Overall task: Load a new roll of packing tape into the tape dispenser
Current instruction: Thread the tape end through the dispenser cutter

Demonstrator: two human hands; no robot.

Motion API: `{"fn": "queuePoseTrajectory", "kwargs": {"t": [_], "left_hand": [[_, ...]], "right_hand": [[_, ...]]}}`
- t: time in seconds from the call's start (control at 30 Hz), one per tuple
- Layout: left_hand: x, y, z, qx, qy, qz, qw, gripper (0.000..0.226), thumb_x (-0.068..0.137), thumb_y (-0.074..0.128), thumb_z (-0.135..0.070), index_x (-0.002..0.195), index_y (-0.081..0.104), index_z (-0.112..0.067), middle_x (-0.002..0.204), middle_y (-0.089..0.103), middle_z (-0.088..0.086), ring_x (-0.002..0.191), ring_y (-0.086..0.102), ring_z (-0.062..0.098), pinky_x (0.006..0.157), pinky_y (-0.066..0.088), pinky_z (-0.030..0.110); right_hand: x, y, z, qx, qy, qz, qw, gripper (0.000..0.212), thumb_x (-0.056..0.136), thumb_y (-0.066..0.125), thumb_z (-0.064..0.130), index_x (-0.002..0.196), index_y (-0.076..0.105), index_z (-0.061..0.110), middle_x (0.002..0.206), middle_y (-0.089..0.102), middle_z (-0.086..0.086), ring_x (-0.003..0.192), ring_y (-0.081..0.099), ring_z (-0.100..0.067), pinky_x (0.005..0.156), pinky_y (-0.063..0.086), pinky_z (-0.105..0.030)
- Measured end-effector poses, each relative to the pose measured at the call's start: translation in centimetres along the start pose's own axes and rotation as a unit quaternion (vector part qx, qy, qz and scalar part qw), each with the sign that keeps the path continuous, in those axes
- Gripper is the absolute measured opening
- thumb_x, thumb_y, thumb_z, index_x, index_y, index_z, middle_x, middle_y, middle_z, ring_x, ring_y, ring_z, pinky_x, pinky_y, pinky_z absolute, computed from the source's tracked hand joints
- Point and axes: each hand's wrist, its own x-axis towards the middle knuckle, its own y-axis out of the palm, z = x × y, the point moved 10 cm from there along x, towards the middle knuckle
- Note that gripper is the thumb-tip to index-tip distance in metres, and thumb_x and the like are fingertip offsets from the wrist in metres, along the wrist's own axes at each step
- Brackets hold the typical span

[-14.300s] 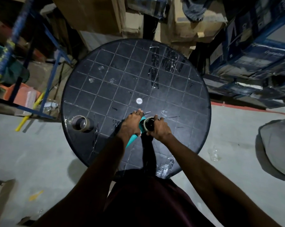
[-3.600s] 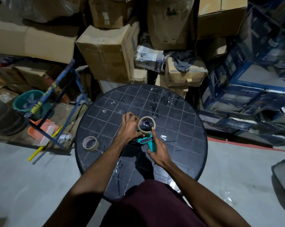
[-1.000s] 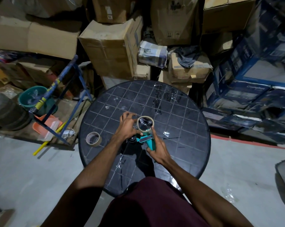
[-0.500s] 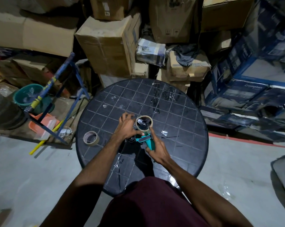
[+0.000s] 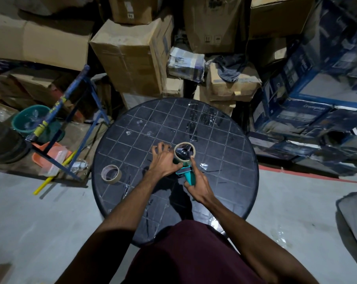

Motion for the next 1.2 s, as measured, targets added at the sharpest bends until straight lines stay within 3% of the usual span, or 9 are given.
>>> {"fn": "queuePoseTrajectory", "kwargs": {"t": [0.27, 0.47, 0.53, 0.7, 0.87, 1.07, 1.2], "left_hand": [[-0.1, 0.7, -0.1, -0.023, -0.053, 0.006, 0.998, 0.065, 0.076, 0.048, -0.065, 0.116, 0.065, -0.016, 0.135, 0.052, 0.014, 0.133, 0.031, 0.035, 0.108, 0.023, 0.058], [-0.6, -0.6, 0.2, -0.064, -0.096, -0.044, 0.992, 0.035, 0.078, 0.062, -0.049, 0.086, 0.071, -0.016, 0.147, 0.042, 0.014, 0.141, 0.022, 0.036, 0.113, 0.018, 0.059], [-0.6, -0.7, 0.1, -0.076, -0.098, -0.042, 0.991, 0.03, 0.078, 0.065, -0.044, 0.084, 0.071, -0.016, 0.149, 0.04, 0.014, 0.142, 0.021, 0.036, 0.114, 0.018, 0.059], [-0.4, -0.6, 0.1, -0.081, -0.095, -0.019, 0.992, 0.037, 0.071, 0.069, -0.051, 0.084, 0.075, -0.017, 0.151, 0.039, 0.011, 0.14, 0.021, 0.035, 0.113, 0.019, 0.058], [-0.7, -1.0, 0.2, -0.103, -0.107, -0.029, 0.988, 0.02, 0.076, 0.068, -0.032, 0.079, 0.073, -0.013, 0.153, 0.039, 0.01, 0.141, 0.022, 0.034, 0.113, 0.019, 0.059], [-0.6, -0.7, -0.3, -0.096, -0.086, -0.012, 0.992, 0.037, 0.072, 0.068, -0.05, 0.081, 0.073, -0.014, 0.151, 0.041, 0.01, 0.139, 0.023, 0.035, 0.111, 0.02, 0.06], [-0.5, -0.9, -0.1, -0.085, -0.096, -0.023, 0.991, 0.031, 0.077, 0.064, -0.043, 0.079, 0.072, -0.013, 0.15, 0.042, 0.01, 0.141, 0.022, 0.035, 0.111, 0.019, 0.061]], "right_hand": [[0.4, 0.3, 0.0, -0.006, -0.007, 0.012, 1.0, 0.1, 0.086, 0.063, 0.019, 0.158, -0.001, 0.045, 0.118, 0.063, -0.005, 0.083, 0.061, -0.013, 0.072, 0.055, -0.032], [0.9, -0.3, 0.5, 0.0, -0.016, -0.014, 1.0, 0.097, 0.085, 0.063, 0.021, 0.159, 0.004, 0.041, 0.139, 0.055, -0.008, 0.108, 0.061, -0.019, 0.091, 0.057, -0.041], [1.0, -0.3, 0.5, 0.001, -0.014, -0.016, 1.0, 0.097, 0.085, 0.063, 0.02, 0.16, 0.003, 0.04, 0.137, 0.056, -0.008, 0.104, 0.061, -0.018, 0.088, 0.057, -0.038], [0.9, 0.0, 0.0, -0.008, -0.006, -0.011, 1.0, 0.097, 0.086, 0.062, 0.019, 0.16, 0.003, 0.038, 0.125, 0.061, -0.009, 0.093, 0.06, -0.016, 0.078, 0.052, -0.029], [0.8, 0.4, -0.1, -0.012, -0.005, -0.003, 1.0, 0.097, 0.085, 0.062, 0.019, 0.16, 0.004, 0.039, 0.123, 0.061, -0.011, 0.095, 0.061, -0.018, 0.081, 0.055, -0.033], [0.6, 0.2, -0.1, -0.01, -0.007, -0.01, 1.0, 0.096, 0.086, 0.061, 0.019, 0.16, 0.003, 0.039, 0.124, 0.062, -0.011, 0.094, 0.062, -0.019, 0.081, 0.059, -0.04], [0.5, 0.1, 0.2, -0.012, -0.011, -0.008, 1.0, 0.094, 0.088, 0.062, 0.019, 0.16, 0.005, 0.037, 0.127, 0.06, -0.011, 0.096, 0.062, -0.019, 0.083, 0.059, -0.04]]}}
